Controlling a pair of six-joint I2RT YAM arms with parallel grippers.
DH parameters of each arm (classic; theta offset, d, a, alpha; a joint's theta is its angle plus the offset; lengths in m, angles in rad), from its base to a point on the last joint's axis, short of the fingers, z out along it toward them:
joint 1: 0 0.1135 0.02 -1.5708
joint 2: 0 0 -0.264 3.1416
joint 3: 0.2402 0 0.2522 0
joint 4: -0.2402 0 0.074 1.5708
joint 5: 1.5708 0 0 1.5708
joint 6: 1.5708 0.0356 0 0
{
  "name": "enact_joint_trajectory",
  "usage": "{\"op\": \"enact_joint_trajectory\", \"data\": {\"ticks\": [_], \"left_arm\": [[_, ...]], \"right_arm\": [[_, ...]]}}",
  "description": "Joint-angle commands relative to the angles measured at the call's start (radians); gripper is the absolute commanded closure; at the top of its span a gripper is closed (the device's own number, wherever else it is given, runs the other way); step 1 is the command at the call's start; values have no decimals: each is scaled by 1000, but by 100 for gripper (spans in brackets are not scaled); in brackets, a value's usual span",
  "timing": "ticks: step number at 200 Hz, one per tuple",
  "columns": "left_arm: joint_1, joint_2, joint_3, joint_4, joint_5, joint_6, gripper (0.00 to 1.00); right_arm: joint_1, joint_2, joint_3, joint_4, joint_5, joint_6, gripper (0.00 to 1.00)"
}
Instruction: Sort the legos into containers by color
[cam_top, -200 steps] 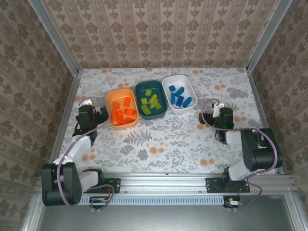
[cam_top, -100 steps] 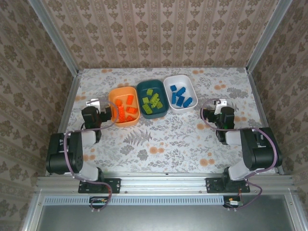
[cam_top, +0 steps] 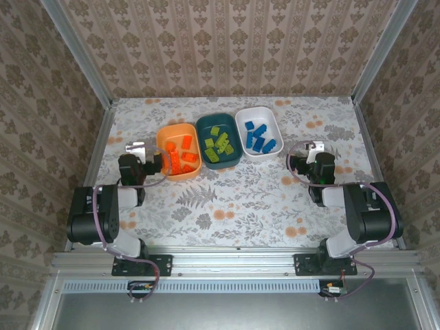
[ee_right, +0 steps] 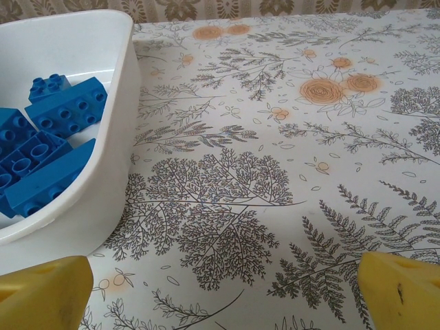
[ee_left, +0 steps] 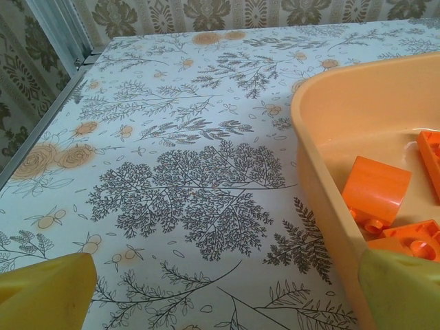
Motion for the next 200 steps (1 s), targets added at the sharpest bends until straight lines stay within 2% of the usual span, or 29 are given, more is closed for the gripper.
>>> {"op": "enact_joint_trajectory", "data": {"ticks": [1,200], "left_arm": [[7,6,-4,15,34,11,0],[-8,9,-6,21,7,20,0]], "right_arm": [[0,-4,11,35,21,-15,0],[-1,3,19,24,18,-16,0]]}}
